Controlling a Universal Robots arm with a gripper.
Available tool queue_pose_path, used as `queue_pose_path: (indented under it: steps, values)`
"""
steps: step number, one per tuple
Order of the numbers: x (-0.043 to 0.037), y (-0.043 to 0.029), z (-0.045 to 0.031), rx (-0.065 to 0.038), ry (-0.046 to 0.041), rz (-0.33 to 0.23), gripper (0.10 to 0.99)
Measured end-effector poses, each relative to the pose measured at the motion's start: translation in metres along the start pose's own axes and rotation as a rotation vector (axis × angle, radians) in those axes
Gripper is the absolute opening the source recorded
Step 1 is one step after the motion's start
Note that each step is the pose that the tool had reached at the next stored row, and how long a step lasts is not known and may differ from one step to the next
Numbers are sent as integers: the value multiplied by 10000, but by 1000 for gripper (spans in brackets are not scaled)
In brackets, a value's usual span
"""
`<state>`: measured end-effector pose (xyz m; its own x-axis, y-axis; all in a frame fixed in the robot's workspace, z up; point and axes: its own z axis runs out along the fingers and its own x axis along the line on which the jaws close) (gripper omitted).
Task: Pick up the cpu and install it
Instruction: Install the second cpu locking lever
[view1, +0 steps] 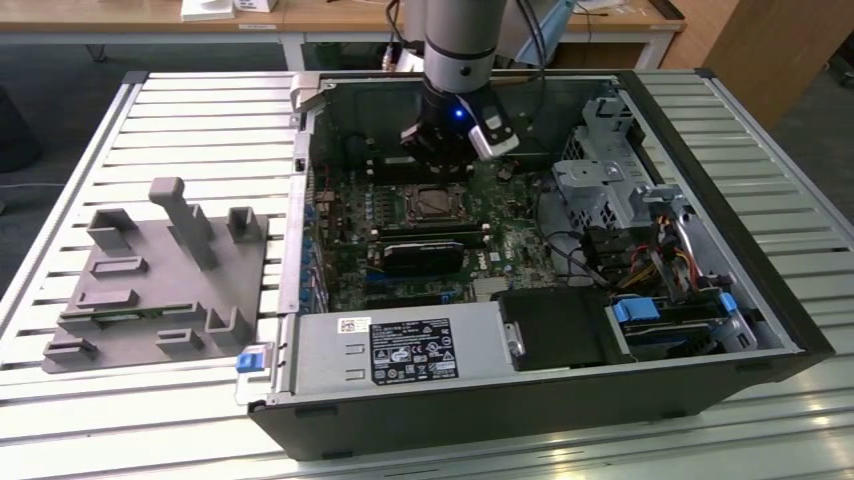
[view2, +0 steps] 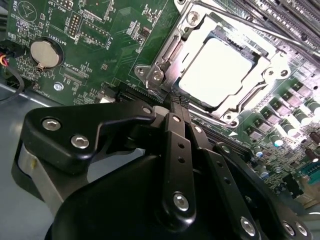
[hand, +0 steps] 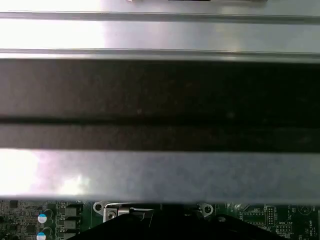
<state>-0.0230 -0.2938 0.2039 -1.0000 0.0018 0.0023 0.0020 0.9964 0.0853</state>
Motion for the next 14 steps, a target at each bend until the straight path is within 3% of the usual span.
queue_pose_path:
  steps: [14]
  values:
    - [0,-52,-5,1,0,0,106]
